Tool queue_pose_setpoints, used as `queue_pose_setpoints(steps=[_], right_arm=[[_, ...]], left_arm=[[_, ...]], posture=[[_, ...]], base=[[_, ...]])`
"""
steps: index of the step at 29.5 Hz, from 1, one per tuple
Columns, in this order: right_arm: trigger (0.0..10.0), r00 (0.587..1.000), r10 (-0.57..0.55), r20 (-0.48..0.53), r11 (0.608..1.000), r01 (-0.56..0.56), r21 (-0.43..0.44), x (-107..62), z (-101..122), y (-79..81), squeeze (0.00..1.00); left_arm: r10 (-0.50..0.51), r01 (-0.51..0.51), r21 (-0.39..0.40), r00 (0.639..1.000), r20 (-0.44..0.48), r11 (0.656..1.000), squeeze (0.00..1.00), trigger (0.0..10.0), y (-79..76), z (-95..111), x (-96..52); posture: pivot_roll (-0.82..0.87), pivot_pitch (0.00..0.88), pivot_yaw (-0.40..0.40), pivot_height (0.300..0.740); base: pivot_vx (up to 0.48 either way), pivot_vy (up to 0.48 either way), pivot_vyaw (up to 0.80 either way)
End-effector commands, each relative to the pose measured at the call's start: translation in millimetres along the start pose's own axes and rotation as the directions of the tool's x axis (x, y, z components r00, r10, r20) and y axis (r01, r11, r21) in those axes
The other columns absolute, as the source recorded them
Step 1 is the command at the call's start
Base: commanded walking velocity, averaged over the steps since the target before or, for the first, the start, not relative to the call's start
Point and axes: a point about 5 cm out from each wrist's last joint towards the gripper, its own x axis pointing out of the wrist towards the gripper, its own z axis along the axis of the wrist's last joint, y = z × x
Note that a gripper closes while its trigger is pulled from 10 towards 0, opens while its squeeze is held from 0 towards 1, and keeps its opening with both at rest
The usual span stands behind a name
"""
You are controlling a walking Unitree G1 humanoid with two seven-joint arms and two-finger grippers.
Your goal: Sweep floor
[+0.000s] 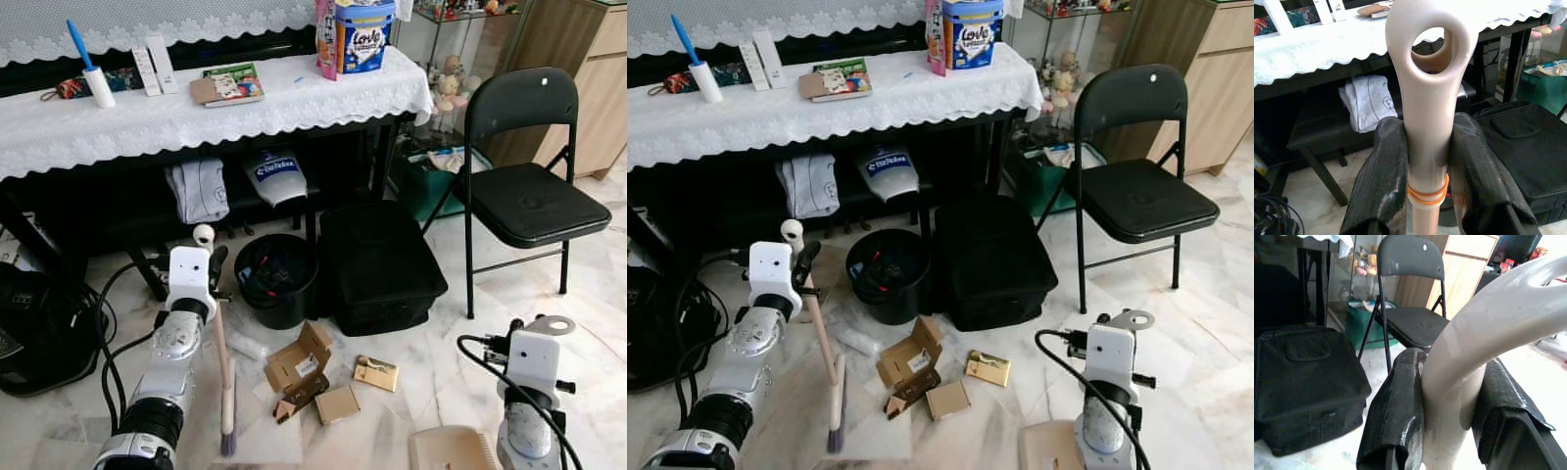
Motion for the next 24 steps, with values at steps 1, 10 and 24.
queue_pose_setpoints(steps=[1, 10, 24], right_arm=[[10.0, 0.999, 0.010, 0.036, 1.000, -0.011, 0.009, 4.2, 7.0, 2.1, 0.00], [10.0, 0.997, 0.070, -0.017, 0.992, -0.068, 0.106, 0.2, 0.7, 21.0, 0.00], [10.0, 0.984, 0.150, -0.094, 0.971, -0.128, 0.203, -12.1, -11.6, 42.4, 0.00]], left_arm=[[0.033, -0.033, 0.005, 0.998, 0.050, 0.999, 0.00, 10.0, 8.8, 8.6, 2.2], [0.005, -0.005, -0.001, 0.999, 0.049, 1.000, 0.00, 10.0, 6.1, 8.5, 3.3], [-0.018, 0.018, -0.005, 0.998, 0.061, 1.000, 0.00, 10.0, 2.2, 12.0, 6.1]], posture=[[-0.15, 0.015, 0.044, 0.740], [-0.14, 0.021, 0.044, 0.740], [-0.14, 0.025, 0.044, 0.740]], base=[[0.000, 0.000, 0.00], [0.000, 0.000, 0.00], [0.000, 0.000, 0.00]])
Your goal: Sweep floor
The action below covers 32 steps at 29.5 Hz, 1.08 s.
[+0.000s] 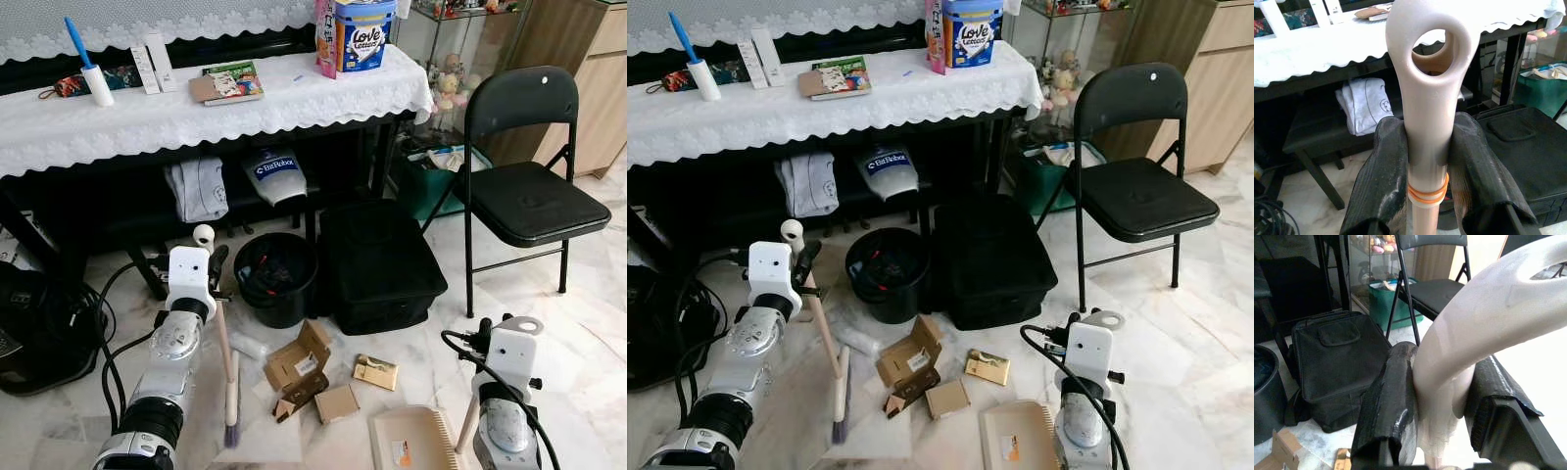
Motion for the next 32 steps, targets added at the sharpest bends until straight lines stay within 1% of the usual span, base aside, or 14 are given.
queue_pose_setpoints(steps=[1, 4, 6, 7, 8, 11, 12, 13, 15, 19, 27, 30, 31, 32], right_arm=[[10.0, 0.999, 0.027, -0.026, 0.999, -0.026, 0.046, -1.7, -3.0, 9.8, 0.00], [10.0, 0.997, 0.062, -0.034, 0.996, -0.060, 0.061, -3.2, -4.0, 16.0, 0.00], [10.0, 0.993, 0.102, -0.055, 0.992, -0.097, 0.082, -4.6, -6.8, 21.6, 0.00], [10.0, 0.989, 0.122, -0.085, 0.988, -0.113, 0.109, -5.6, -10.3, 24.7, 0.00], [10.0, 0.989, 0.122, -0.085, 0.988, -0.113, 0.109, -5.6, -10.3, 24.7, 0.00], [10.0, 0.975, 0.134, -0.176, 0.972, -0.094, 0.217, -8.0, -18.4, 30.7, 0.00], [10.0, 0.975, 0.134, -0.176, 0.972, -0.094, 0.217, -8.0, -18.4, 30.7, 0.00], [10.0, 0.970, 0.141, -0.196, 0.965, -0.090, 0.248, -8.5, -19.9, 32.7, 0.00], [10.0, 0.970, 0.142, -0.199, 0.963, -0.089, 0.253, -8.6, -20.1, 33.0, 0.00], [10.0, 0.952, 0.152, -0.264, 0.950, -0.067, 0.305, -10.5, -26.1, 36.3, 0.00], [10.0, 0.940, 0.169, -0.297, 0.933, -0.055, 0.355, -10.8, -28.6, 36.9, 0.00], [10.0, 0.931, 0.176, -0.319, 0.921, -0.042, 0.386, -10.6, -29.6, 35.9, 0.00], [10.0, 0.917, 0.184, -0.355, 0.911, -0.023, 0.411, -10.5, -31.7, 35.0, 0.00], [10.0, 0.917, 0.184, -0.355, 0.911, -0.023, 0.411, -10.5, -31.7, 35.0, 0.00]], left_arm=[[-0.005, 0.005, 0.000, 0.999, 0.043, 1.000, 0.00, 10.0, 2.4, 9.4, 5.1], [-0.013, 0.013, -0.003, 0.999, 0.043, 1.000, 0.00, 10.0, 1.3, 9.4, 5.1], [-0.019, 0.019, -0.004, 0.999, 0.042, 1.000, 0.00, 10.0, 0.3, 9.1, 4.8], [-0.026, 0.026, -0.004, 0.999, 0.038, 1.000, 0.00, 10.0, -0.5, 8.7, 4.7], [-0.026, 0.026, -0.004, 0.999, 0.038, 1.000, 0.00, 10.0, -0.5, 8.7, 4.7], [-0.040, 0.040, -0.006, 0.999, 0.034, 0.999, 0.00, 10.0, -1.2, 8.7, 5.6], [-0.040, 0.040, -0.006, 0.999, 0.034, 0.999, 0.00, 10.0, -1.2, 8.7, 5.6], [-0.042, 0.043, -0.006, 0.999, 0.033, 0.999, 0.00, 10.0, -1.4, 9.0, 6.0], [-0.043, 0.043, -0.006, 0.999, 0.033, 0.999, 0.00, 10.0, -1.4, 9.0, 6.1], [-0.058, 0.059, -0.005, 0.998, 0.031, 0.998, 0.00, 10.0, -1.9, 9.8, 7.4], [-0.067, 0.067, -0.005, 0.997, 0.029, 0.998, 0.00, 10.0, -1.5, 10.8, 8.6], [-0.073, 0.073, -0.006, 0.997, 0.030, 0.997, 0.00, 10.0, -2.0, 11.8, 9.6], [-0.081, 0.082, -0.003, 0.996, 0.034, 0.997, 0.00, 10.0, -2.9, 13.6, 11.0], [-0.081, 0.082, -0.003, 0.996, 0.034, 0.997, 0.00, 10.0, -2.9, 13.6, 11.0]], posture=[[-0.14, 0.025, 0.044, 0.740], [-0.14, 0.026, 0.043, 0.740], [-0.14, 0.025, 0.043, 0.740], [-0.14, 0.025, 0.043, 0.740], [-0.14, 0.025, 0.043, 0.740], [-0.14, 0.026, 0.042, 0.740], [-0.14, 0.026, 0.042, 0.740], [-0.14, 0.026, 0.042, 0.740], [-0.14, 0.026, 0.042, 0.740], [-0.14, 0.024, 0.042, 0.740], [-0.14, 0.024, 0.043, 0.740], [-0.14, 0.020, 0.044, 0.740], [-0.14, 0.019, 0.046, 0.740], [-0.14, 0.019, 0.046, 0.740]], base=[[0.000, 0.000, 0.00], [0.000, 0.000, 0.00], [0.000, 0.000, 0.00], [0.000, 0.000, 0.00], [0.000, 0.000, 0.00], [0.000, 0.000, 0.00], [0.000, 0.000, 0.00], [0.000, 0.000, 0.00], [0.000, 0.000, 0.00], [0.000, 0.000, 0.00], [0.000, 0.000, 0.00], [0.000, 0.000, 0.00], [0.000, 0.000, 0.00], [0.000, 0.000, 0.00]])
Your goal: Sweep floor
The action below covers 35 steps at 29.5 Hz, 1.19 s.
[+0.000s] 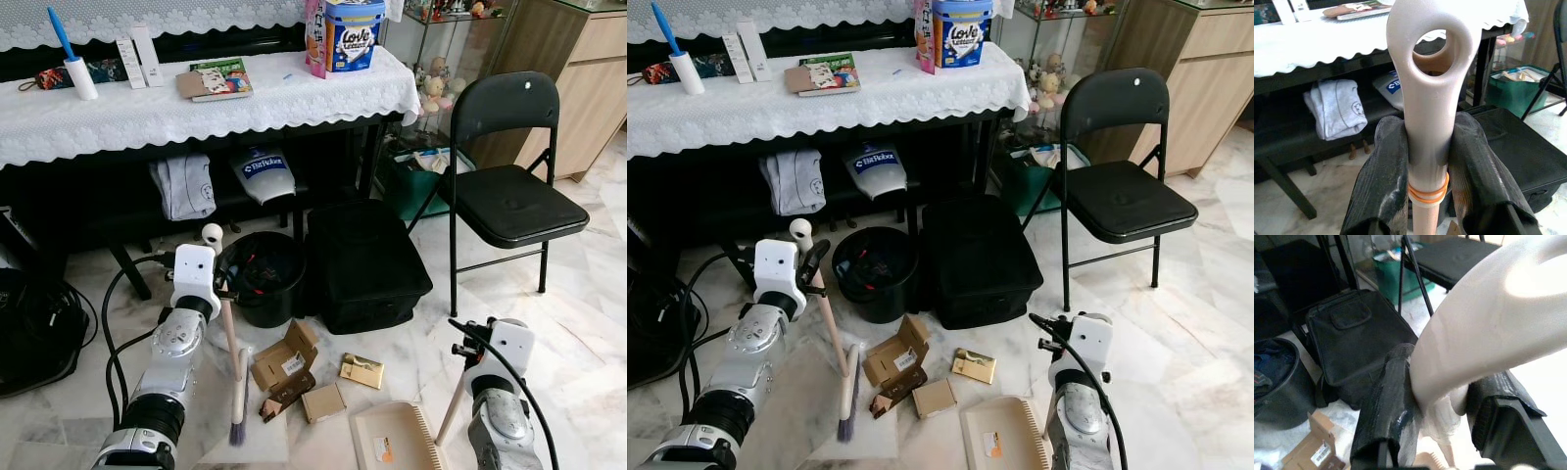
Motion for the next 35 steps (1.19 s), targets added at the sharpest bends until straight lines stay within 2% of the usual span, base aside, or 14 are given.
queue_pose_setpoints(steps=[1, 4, 7, 9, 10, 13, 21, 35], right_arm=[[10.0, 0.971, 0.063, -0.231, 0.976, -0.012, 0.217, -13.1, -40.2, 22.9, 0.00], [10.0, 0.962, 0.062, -0.265, 0.965, 0.010, 0.262, -13.1, -42.7, 24.1, 0.00], [10.0, 0.972, 0.054, -0.227, 0.967, 0.006, 0.254, -10.9, -36.9, 23.7, 0.00], [10.0, 0.989, 0.046, -0.139, 0.971, -0.012, 0.240, -8.7, -23.8, 22.6, 0.00], [10.0, 0.989, 0.046, -0.139, 0.971, -0.012, 0.240, -8.7, -23.8, 22.6, 0.00], [10.0, 1.000, 0.012, -0.029, 0.971, -0.005, 0.241, -7.1, -6.5, 18.2, 0.00], [10.0, 0.989, 0.035, 0.143, 0.965, -0.071, 0.252, -6.4, 20.7, 17.8, 0.00], [10.0, 0.986, 0.056, 0.159, 0.969, -0.092, 0.227, -4.5, 22.8, 20.3, 0.00]], left_arm=[[-0.007, 0.007, 0.006, 0.999, 0.032, 1.000, 0.00, 10.0, 2.6, 10.0, 5.6], [-0.012, 0.012, 0.009, 0.999, 0.032, 1.000, 0.00, 10.0, 2.6, 10.1, 5.7], [-0.013, 0.013, 0.011, 0.999, 0.033, 1.000, 0.00, 10.0, 2.6, 10.3, 6.0], [-0.013, 0.013, 0.010, 0.999, 0.036, 1.000, 0.00, 10.0, 2.7, 11.0, 6.6], [-0.013, 0.013, 0.010, 0.999, 0.036, 1.000, 0.00, 10.0, 2.7, 11.0, 6.6], [-0.007, 0.007, -0.001, 0.999, 0.041, 1.000, 0.00, 10.0, 3.8, 12.9, 8.0], [0.010, -0.009, -0.034, 0.999, 0.045, 0.999, 0.00, 10.0, 5.5, 15.8, 10.5], [-0.017, 0.021, -0.075, 0.999, 0.047, 0.997, 0.00, 10.0, 2.6, 18.2, 12.5]], posture=[[-0.14, 0.018, 0.046, 0.740], [-0.14, 0.017, 0.047, 0.740], [-0.14, 0.017, 0.048, 0.740], [-0.14, 0.015, 0.049, 0.740], [-0.14, 0.015, 0.049, 0.740], [-0.14, 0.015, 0.049, 0.740], [-0.14, 0.013, 0.050, 0.740], [-0.14, 0.016, 0.053, 0.740]], base=[[0.000, 0.000, 0.00], [0.000, 0.000, 0.00], [0.000, 0.000, 0.00], [0.000, 0.000, 0.00], [0.000, 0.000, 0.00], [0.000, 0.000, 0.00], [0.000, 0.000, 0.00], [0.000, 0.000, 0.00]])
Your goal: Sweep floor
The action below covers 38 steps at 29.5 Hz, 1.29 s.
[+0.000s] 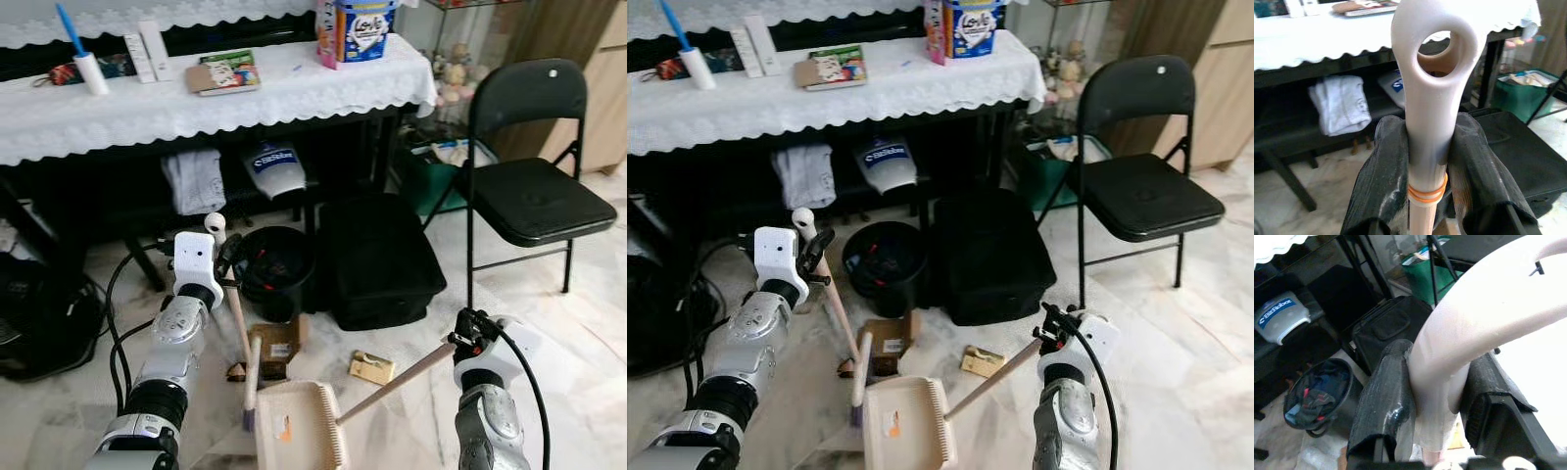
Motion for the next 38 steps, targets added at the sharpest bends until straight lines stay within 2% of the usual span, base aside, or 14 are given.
queue_pose_setpoints(steps=[1, 3, 5, 7, 9, 13, 22, 31, 38], right_arm=[[10.0, 0.999, 0.016, 0.042, 1.000, -0.016, 0.000, 3.1, 7.6, 4.6, 0.00], [10.0, 0.999, 0.015, 0.044, 1.000, -0.015, -0.008, 3.0, 7.5, 4.4, 0.00], [10.0, 0.999, 0.013, 0.049, 0.999, -0.011, -0.035, 3.1, 7.8, 4.1, 0.00], [10.0, 0.998, 0.021, 0.056, 0.997, -0.017, -0.070, 3.0, 8.3, 4.0, 0.00], [10.0, 0.998, 0.022, 0.057, 0.997, -0.018, -0.075, 3.0, 8.4, 4.1, 0.00], [10.0, 0.998, 0.027, 0.053, 0.996, -0.022, -0.084, 2.9, 5.9, 4.8, 0.00], [10.0, 0.998, 0.040, 0.056, 0.993, -0.034, -0.109, 1.3, 2.6, 7.5, 0.00], [10.0, 0.995, 0.062, 0.077, 0.989, -0.051, -0.137, 4.7, 6.9, 14.7, 0.00], [10.0, 0.995, 0.078, 0.066, 0.989, -0.069, -0.128, 5.8, 6.6, 16.3, 0.00]], left_arm=[[-0.008, 0.008, -0.005, 0.999, 0.031, 1.000, 0.00, 10.0, 0.2, 10.4, 5.6], [-0.008, 0.008, -0.007, 0.999, 0.034, 1.000, 0.00, 10.0, 0.0, 11.1, 6.0], [0.021, -0.016, -0.088, 0.998, 0.052, 0.996, 0.00, 10.0, 3.7, 16.9, 8.7], [0.040, -0.025, -0.202, 0.997, 0.070, 0.979, 0.00, 10.0, 7.1, 24.2, 12.3], [0.041, -0.024, -0.218, 0.996, 0.073, 0.976, 0.00, 10.0, 7.4, 25.4, 12.9], [-0.013, 0.052, -0.387, 0.995, 0.104, 0.921, 0.00, 10.0, 2.3, 34.9, 17.9], [-0.068, 0.096, -0.391, 0.994, 0.084, 0.916, 0.00, 10.0, -6.3, 28.0, 13.0], [-0.123, 0.160, -0.386, 0.985, 0.118, 0.909, 0.00, 10.0, -12.2, 38.1, 14.7], [-0.127, 0.161, -0.375, 0.985, 0.114, 0.913, 0.00, 10.0, -13.7, 38.2, 14.9]], posture=[[-0.14, 0.016, 0.054, 0.740], [-0.14, 0.016, 0.054, 0.740], [-0.14, 0.017, 0.054, 0.740], [-0.14, 0.018, 0.053, 0.740], [-0.14, 0.018, 0.053, 0.740], [-0.13, 0.017, 0.054, 0.740], [-0.14, 0.012, 0.053, 0.740], [-0.14, 0.000, 0.053, 0.740], [-0.14, 0.001, 0.050, 0.740]], base=[[0.000, 0.000, 0.00], [0.000, 0.000, 0.00], [0.000, 0.000, 0.00], [0.000, 0.000, 0.00], [0.000, 0.000, 0.00], [0.000, 0.000, 0.00], [0.000, 0.000, 0.00], [0.000, 0.000, 0.00], [0.000, 0.000, 0.00]])
